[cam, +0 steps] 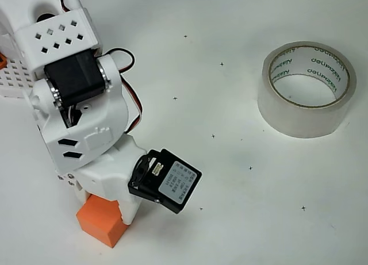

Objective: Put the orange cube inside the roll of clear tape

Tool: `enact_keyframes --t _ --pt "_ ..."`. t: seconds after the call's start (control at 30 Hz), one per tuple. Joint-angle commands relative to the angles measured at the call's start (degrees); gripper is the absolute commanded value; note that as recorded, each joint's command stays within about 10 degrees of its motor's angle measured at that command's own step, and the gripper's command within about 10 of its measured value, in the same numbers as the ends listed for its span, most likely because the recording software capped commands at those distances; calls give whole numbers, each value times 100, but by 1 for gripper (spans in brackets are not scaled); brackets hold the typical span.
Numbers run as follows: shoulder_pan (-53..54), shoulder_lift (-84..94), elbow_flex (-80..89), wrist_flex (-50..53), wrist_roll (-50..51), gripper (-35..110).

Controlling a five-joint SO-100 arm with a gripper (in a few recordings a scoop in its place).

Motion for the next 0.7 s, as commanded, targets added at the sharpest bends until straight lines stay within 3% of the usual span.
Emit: enact_keyframes --t 0.0,0.67 --pt "-44 211 -360 -18 -53 16" --pt "-1881 1986 -835 1248 1002 16"
